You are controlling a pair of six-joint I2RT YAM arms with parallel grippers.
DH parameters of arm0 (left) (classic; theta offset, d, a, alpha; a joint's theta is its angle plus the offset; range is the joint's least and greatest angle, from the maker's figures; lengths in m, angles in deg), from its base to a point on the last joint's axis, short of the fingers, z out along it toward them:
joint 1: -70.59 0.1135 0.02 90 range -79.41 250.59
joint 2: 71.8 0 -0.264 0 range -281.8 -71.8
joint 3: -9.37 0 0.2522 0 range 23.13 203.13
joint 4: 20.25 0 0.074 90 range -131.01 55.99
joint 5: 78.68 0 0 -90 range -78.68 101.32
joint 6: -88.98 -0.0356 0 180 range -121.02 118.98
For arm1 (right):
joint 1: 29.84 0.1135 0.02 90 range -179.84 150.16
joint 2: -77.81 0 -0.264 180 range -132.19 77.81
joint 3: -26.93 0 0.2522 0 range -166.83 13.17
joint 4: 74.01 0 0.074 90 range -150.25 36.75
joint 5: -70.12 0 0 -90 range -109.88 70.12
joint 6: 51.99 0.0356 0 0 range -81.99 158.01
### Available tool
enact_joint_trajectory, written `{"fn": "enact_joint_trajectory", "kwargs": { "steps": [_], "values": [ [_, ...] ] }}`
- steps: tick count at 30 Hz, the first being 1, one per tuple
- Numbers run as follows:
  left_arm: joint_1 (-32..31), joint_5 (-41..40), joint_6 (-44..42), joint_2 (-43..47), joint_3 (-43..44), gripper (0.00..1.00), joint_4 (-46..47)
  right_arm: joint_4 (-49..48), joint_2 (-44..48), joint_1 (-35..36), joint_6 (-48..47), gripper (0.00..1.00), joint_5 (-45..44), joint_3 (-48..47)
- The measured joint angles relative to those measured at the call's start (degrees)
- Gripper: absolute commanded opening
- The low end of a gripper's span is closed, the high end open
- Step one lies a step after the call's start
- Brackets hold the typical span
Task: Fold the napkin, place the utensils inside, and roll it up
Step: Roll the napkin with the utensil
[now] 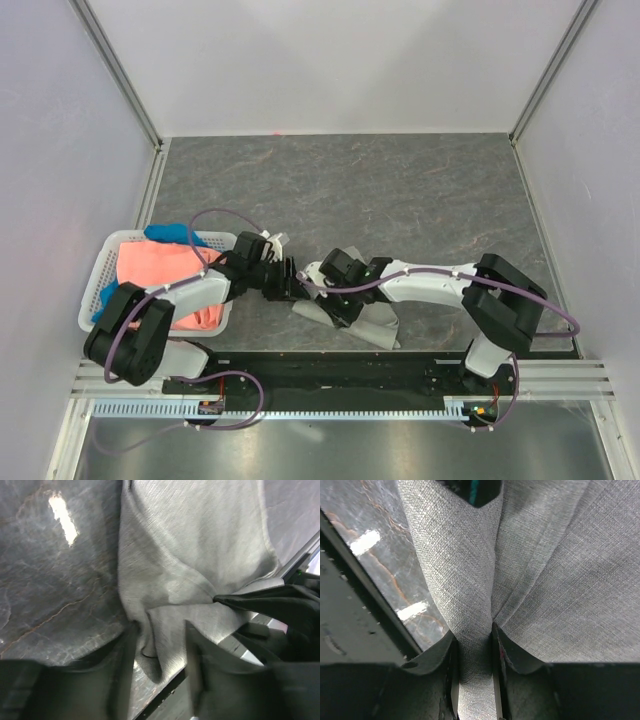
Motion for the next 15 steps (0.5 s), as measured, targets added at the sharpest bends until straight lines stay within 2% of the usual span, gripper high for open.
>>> {"fn": "enact_joint_trajectory", "kwargs": {
  "steps": [6, 15],
  "values": [
    [0.0, -2.7, 0.0, 7.2, 0.0, 0.64, -0.2, 1.9, -0.8, -5.0, 2.1, 0.25, 11.0, 0.4],
    [-0.1, -2.2, 0.0, 11.0, -3.9, 0.60, 2.5, 2.5, -5.1, -11.4, 2.3, 0.24, 26.4, 0.5]
  ]
}}
